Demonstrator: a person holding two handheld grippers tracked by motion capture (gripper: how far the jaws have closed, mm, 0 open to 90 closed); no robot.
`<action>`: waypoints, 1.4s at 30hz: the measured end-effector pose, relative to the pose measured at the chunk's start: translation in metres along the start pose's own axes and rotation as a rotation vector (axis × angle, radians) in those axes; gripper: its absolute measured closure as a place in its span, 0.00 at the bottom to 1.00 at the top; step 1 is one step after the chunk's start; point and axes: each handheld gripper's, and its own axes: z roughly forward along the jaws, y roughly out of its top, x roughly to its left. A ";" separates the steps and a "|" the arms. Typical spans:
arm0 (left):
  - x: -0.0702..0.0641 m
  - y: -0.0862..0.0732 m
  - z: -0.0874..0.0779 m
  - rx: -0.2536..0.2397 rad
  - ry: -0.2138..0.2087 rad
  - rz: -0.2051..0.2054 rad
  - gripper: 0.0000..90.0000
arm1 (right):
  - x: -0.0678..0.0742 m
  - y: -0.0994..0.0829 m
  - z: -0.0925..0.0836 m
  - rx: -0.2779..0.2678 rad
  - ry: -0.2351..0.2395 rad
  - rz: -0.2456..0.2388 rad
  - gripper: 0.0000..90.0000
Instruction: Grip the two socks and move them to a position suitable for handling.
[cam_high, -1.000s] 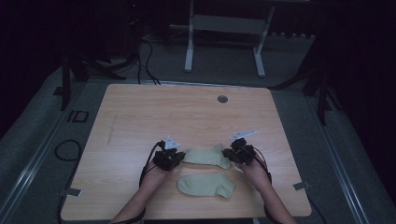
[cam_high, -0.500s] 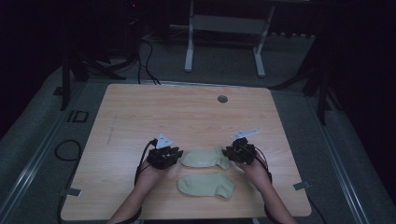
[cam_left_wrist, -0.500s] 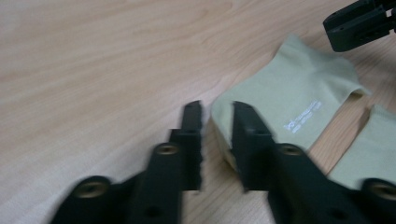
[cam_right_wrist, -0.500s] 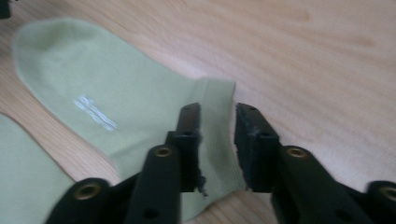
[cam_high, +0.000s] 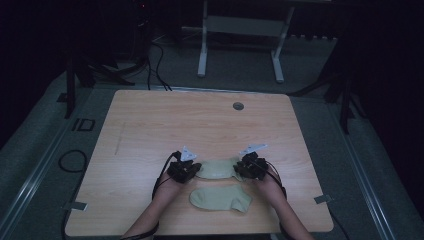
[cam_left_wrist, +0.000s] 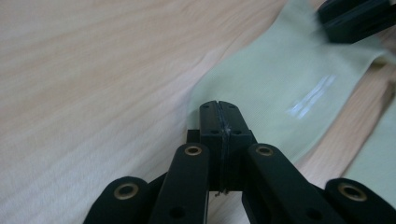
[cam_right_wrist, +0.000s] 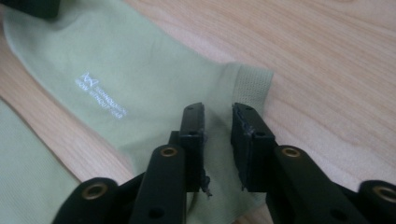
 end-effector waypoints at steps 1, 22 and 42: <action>0.002 -0.003 0.000 -0.014 -0.013 -0.011 0.98 | 0.000 -0.001 -0.001 -0.003 0.004 0.002 0.77; -0.006 0.002 0.001 0.036 -0.026 0.128 0.58 | -0.003 -0.012 -0.004 -0.023 0.077 -0.147 0.54; -0.013 0.003 0.003 0.039 0.004 0.126 0.43 | -0.001 -0.009 -0.002 -0.012 0.080 -0.138 0.49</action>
